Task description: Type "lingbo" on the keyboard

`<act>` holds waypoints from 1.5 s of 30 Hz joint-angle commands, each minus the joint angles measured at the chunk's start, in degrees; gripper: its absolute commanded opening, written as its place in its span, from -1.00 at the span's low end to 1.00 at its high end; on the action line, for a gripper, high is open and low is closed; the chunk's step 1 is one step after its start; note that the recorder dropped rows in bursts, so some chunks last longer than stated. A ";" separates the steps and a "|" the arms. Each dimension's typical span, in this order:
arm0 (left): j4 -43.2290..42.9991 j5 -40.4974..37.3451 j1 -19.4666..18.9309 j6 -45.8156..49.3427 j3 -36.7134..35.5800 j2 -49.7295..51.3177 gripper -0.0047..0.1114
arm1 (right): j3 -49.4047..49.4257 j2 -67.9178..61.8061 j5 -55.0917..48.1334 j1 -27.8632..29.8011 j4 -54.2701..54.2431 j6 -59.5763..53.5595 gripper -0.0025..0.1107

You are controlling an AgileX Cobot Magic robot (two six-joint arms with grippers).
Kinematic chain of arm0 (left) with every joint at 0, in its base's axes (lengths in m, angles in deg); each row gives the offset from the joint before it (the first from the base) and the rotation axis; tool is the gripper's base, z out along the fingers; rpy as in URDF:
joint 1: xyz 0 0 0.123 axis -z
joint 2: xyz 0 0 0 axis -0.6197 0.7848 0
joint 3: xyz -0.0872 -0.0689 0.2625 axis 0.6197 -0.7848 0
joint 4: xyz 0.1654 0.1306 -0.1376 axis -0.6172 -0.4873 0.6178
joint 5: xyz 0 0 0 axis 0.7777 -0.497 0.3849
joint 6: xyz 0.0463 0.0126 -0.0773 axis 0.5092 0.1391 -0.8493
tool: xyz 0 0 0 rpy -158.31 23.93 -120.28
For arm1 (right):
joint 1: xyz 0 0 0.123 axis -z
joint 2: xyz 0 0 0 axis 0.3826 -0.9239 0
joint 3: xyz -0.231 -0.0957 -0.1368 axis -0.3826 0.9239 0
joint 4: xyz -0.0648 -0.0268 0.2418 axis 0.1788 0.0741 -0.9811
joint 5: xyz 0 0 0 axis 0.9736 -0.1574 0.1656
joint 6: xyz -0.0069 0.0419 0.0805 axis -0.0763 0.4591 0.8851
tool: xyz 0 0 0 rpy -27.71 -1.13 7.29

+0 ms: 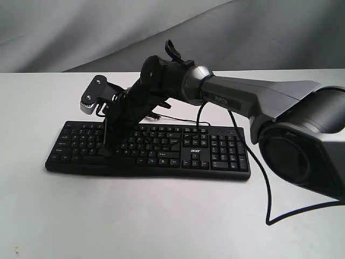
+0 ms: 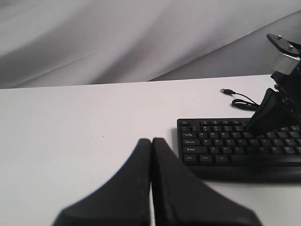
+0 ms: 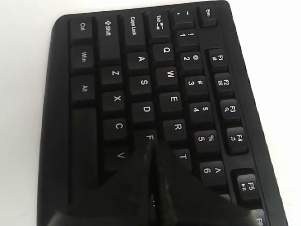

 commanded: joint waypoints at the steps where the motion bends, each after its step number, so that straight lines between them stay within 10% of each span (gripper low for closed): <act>1: 0.21 0.39 -0.06 -0.12 -0.28 -0.21 -0.91 | -0.43 0.16 0.75 -0.16 0.02 0.24 -0.96; 45: 0.21 0.39 -0.06 -0.12 -0.28 -0.21 -0.91 | -0.43 -0.76 1.51 -0.72 0.03 0.58 -0.96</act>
